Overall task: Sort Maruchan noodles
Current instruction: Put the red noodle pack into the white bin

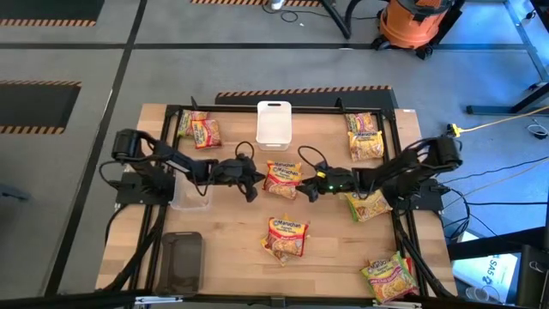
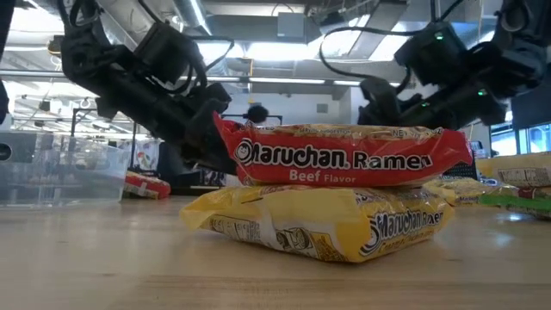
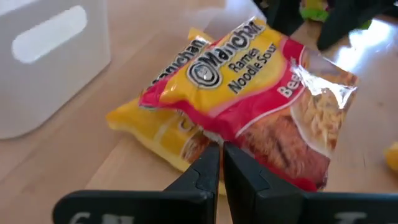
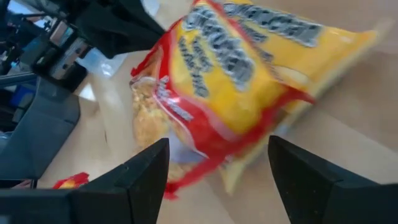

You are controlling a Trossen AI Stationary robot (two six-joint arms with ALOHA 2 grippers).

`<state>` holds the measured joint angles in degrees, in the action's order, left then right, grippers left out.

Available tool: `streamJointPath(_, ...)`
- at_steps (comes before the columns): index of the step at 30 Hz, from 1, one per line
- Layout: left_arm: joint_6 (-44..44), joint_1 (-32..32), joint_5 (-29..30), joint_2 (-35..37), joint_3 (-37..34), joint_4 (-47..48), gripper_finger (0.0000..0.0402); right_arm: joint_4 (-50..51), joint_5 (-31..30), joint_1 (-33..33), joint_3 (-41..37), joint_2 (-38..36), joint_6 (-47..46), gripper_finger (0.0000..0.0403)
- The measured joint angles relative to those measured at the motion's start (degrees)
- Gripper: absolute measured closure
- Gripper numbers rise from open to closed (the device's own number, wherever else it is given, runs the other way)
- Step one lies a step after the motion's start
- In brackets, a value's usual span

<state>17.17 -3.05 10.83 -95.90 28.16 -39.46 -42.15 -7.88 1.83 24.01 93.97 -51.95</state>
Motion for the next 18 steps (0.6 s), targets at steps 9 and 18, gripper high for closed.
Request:
streamJointPath(9, -0.57, 0.12, -3.22, -0.96, 0.19, -2.02, 0.0386, 0.23, -0.32, 0.00, 5.07, 4.29, 1.27, 0.0155)
streamJointPath(18, -6.55, 1.31, -5.47, -0.98, 2.99, -2.29, 0.0386, -0.16, -1.56, 0.02, 8.08, 4.66, 7.22, 0.0155)
